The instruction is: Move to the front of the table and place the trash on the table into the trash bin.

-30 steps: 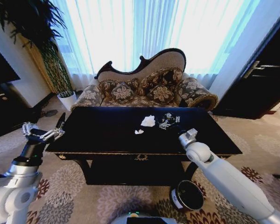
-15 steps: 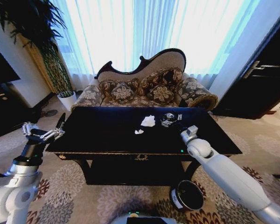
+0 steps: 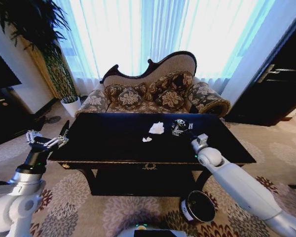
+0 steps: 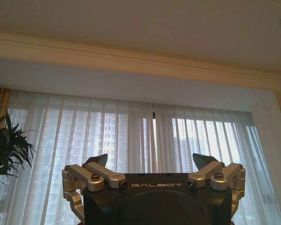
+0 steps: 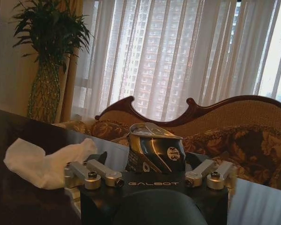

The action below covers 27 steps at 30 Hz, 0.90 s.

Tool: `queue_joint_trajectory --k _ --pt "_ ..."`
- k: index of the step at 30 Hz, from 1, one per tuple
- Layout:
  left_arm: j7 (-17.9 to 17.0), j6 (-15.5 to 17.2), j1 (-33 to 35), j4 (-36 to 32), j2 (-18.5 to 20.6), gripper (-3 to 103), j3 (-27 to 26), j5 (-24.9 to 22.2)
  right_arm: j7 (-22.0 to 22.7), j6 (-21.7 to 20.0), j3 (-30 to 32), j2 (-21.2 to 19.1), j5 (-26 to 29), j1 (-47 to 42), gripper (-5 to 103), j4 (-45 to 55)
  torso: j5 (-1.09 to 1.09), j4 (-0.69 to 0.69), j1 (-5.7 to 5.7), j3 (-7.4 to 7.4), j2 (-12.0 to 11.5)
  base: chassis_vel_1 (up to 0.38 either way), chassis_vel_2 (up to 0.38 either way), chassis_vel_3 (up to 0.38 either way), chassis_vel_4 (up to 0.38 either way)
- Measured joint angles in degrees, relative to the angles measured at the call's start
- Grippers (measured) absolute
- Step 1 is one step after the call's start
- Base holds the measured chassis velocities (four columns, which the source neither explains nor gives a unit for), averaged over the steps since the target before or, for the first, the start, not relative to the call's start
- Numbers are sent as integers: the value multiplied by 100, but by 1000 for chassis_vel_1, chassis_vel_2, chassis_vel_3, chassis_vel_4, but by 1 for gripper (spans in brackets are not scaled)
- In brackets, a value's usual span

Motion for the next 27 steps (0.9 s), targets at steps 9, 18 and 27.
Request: queue_joint_trajectory --k 9,18,27 --pt "-3 0 43 -101 -26 100 -27 12 -98 46 147 -30 40 -145 65 132 -1 0 0 0 0 0 0 0 0" --pt "-10 0 116 -251 -57 100 -82 -16 -491 208 548 -82 62 -689 32 312 0 0 0 0 0 0 0 0 0" --pt "-16 -1 140 -328 -87 100 -56 -13 -689 327 1037 -103 214 -1172 1 572 0 0 0 -1 0 0 0 0 0"
